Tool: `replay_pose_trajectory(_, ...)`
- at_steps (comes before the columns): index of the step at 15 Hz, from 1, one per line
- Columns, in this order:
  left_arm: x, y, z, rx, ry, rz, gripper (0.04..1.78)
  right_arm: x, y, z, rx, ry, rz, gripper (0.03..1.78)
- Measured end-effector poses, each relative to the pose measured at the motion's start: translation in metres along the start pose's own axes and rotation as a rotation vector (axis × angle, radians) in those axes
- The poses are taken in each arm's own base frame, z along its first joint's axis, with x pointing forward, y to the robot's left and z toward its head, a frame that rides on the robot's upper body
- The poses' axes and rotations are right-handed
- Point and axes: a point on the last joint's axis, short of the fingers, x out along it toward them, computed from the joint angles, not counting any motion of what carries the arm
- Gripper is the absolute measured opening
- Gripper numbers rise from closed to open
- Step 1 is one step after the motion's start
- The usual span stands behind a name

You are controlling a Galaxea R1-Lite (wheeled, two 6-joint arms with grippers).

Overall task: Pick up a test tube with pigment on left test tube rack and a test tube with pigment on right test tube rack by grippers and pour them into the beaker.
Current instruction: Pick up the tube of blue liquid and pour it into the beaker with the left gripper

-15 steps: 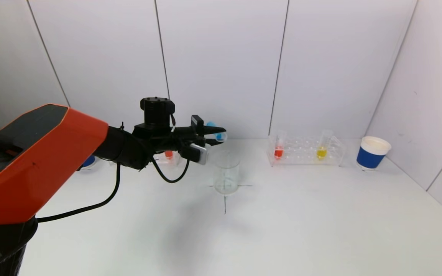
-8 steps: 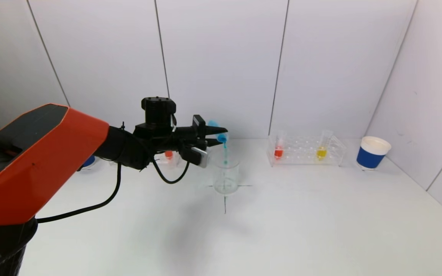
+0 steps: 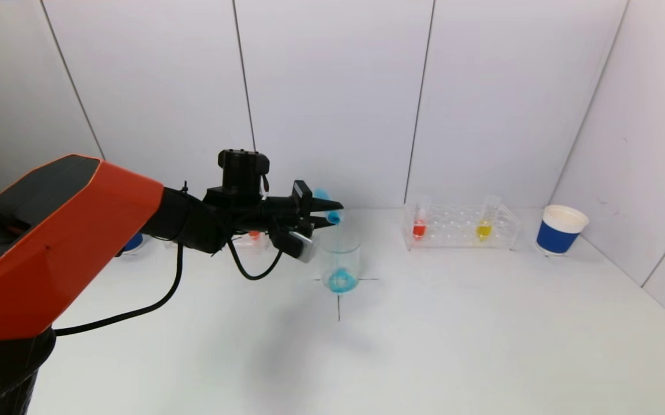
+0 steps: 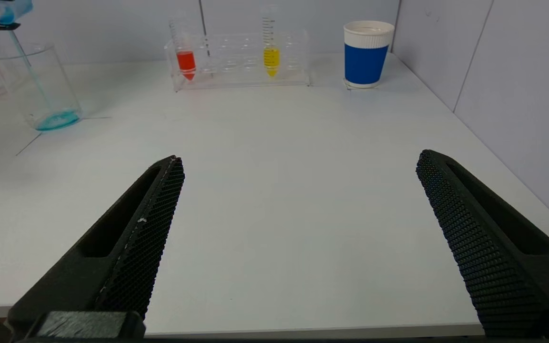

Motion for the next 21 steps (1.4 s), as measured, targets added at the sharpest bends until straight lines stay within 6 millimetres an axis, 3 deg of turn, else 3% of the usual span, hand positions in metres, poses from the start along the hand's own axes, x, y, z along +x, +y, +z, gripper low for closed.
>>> replay_pose_trajectory(21, -0.002, 0.016, -0.004, 0.2, 0.024, -0.039, 0.44, 0.0, 0.0, 0.0, 0.0, 0.0, 0.001, 1.77)
